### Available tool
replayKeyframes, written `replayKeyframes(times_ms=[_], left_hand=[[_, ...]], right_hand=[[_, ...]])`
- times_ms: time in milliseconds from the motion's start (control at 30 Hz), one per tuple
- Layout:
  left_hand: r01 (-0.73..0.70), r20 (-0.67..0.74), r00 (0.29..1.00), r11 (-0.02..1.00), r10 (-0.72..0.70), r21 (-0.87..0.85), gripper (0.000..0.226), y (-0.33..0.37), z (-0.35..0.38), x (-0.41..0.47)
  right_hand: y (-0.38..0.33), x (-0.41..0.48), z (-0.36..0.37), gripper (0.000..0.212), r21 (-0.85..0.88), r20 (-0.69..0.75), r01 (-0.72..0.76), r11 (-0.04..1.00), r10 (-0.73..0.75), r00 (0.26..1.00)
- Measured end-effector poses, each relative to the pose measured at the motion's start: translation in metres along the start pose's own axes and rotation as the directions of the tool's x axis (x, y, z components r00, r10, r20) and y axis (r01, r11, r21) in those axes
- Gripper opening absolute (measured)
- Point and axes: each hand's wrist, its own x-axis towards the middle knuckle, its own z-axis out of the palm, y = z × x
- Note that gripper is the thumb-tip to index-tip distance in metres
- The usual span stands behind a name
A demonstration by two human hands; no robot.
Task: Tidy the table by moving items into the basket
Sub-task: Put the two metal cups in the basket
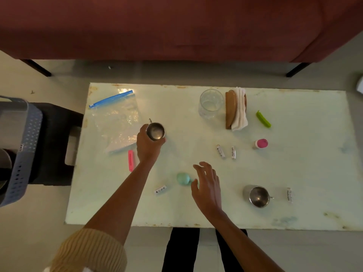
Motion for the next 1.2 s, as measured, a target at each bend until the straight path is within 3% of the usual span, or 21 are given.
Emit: replayKeyframes(times_ms=[167,267,333,400,467,500,600,700,933,1067,1200], left_hand=[[-0.144,0.13,0.982,0.988,0.136,0.05,0.065,0.015,0.0,-0.056],[-0.189,0.231,0.956,0.982,0.179,0.022,0.067,0.023,0.009,-0.1],[-0.205,0.278,0.94,0.979,0.197,-0.001,0.066,0.029,0.016,-0.127],[-0.193,0.314,0.93,0.981,0.19,-0.024,0.064,0.033,0.022,-0.148],[-0.156,0.35,0.923,0.987,0.16,-0.04,0.063,0.036,0.027,-0.166],[-0.14,0.364,0.92,0.989,0.144,-0.039,0.064,0.038,0.028,-0.173],[-0.113,0.393,0.912,0.993,0.116,-0.029,0.066,0.045,0.029,-0.185],[-0.117,0.404,0.909,0.993,0.106,0.002,0.068,0.051,0.024,-0.194],[-0.113,0.368,0.924,0.994,0.103,0.007,0.072,0.083,-0.007,-0.229],[-0.111,0.293,0.95,0.994,0.105,0.005,0.073,0.108,-0.042,-0.258],[-0.104,0.187,0.977,0.995,0.102,0.003,0.074,0.122,-0.083,-0.287]], right_hand=[[0.028,-0.019,-0.031,0.043,-0.054,-0.048,-0.024,0.998,0.021,0.999],[0.051,-0.03,-0.049,0.047,-0.173,-0.061,-0.143,0.975,0.135,0.989],[0.069,-0.034,-0.061,0.057,-0.234,-0.027,-0.338,0.912,0.341,0.94],[0.086,-0.038,-0.07,0.072,-0.268,0.077,-0.502,0.822,0.538,0.84],[0.102,-0.043,-0.072,0.079,-0.305,0.193,-0.558,0.772,0.624,0.758],[0.108,-0.045,-0.071,0.079,-0.34,0.222,-0.534,0.774,0.618,0.754],[0.117,-0.048,-0.071,0.059,-0.439,0.21,-0.398,0.806,0.523,0.826],[0.126,-0.051,-0.08,0.04,-0.43,0.228,-0.305,0.85,0.429,0.874],[0.112,-0.048,-0.135,0.054,-0.313,0.226,-0.03,0.949,0.105,0.968],[0.084,-0.05,-0.188,0.061,-0.234,0.276,0.169,0.957,-0.101,0.956],[0.046,-0.05,-0.231,0.061,-0.162,0.382,0.333,0.929,-0.252,0.889]])
